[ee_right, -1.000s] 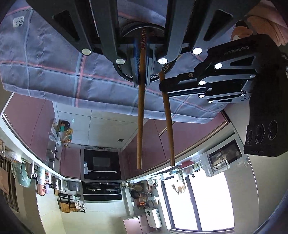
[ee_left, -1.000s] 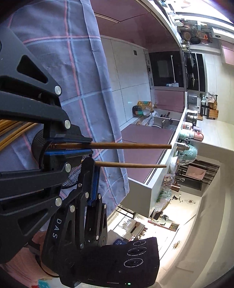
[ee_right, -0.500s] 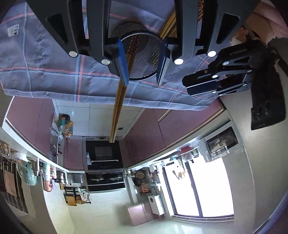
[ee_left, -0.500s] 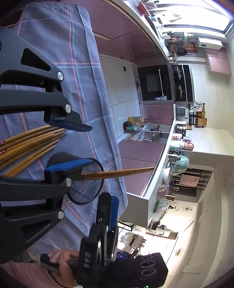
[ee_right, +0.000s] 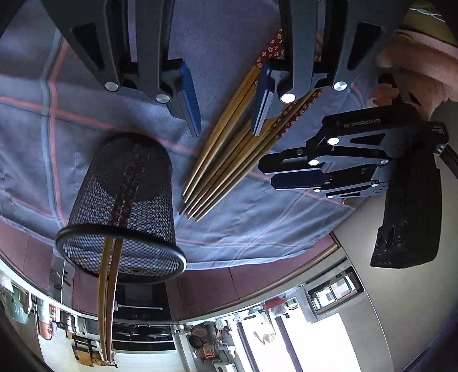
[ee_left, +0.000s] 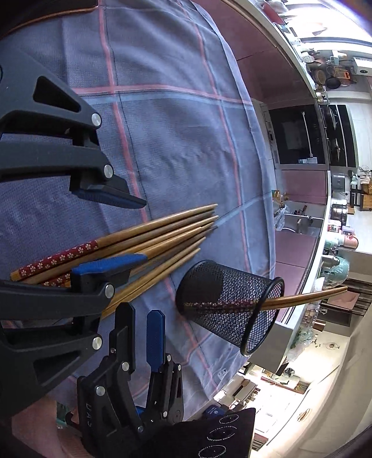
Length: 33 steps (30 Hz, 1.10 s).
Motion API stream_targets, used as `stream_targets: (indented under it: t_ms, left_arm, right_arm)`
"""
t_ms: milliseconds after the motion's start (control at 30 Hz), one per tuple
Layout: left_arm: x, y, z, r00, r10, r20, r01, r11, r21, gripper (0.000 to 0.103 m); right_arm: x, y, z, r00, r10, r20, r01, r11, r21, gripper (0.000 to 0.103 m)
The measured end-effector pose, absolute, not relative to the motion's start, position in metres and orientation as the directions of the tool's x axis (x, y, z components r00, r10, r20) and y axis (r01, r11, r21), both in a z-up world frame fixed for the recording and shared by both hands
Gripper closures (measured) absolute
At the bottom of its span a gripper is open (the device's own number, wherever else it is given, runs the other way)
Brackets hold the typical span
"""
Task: Organize utensils
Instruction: 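Move the left gripper back to the chopsticks pile and grasp one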
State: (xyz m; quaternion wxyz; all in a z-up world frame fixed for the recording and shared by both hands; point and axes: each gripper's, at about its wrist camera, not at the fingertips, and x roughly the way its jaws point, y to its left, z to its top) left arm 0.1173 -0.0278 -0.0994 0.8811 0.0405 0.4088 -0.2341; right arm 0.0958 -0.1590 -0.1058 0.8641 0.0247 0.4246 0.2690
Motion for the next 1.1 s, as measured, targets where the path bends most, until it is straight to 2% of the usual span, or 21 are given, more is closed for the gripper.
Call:
stream_targets:
  t_ms: [567,967,1100]
  left_arm:
    - [0.12,-0.028,-0.112,0.538,-0.351,-0.766,0.406,0.905,-0.129,0.071]
    - [0.136,-0.036,-0.113,0.542,-0.301,-0.785,0.392,0.917,-0.08,0.072]
    - [0.149,-0.039,-0.115,0.541,-0.291,-0.789,0.383,0.921,-0.077,0.078]
  right_arm:
    - [0.096,-0.162,-0.115,0.509,0.413,-0.755,-0.408,0.888,0.21,0.079]
    - [0.104,-0.15,-0.116,0.525,0.373,-0.765,-0.406,0.9,0.16,0.079]
    - [0.108,-0.149,-0.116,0.535,0.365,-0.762,-0.394,0.905,0.158,0.084]
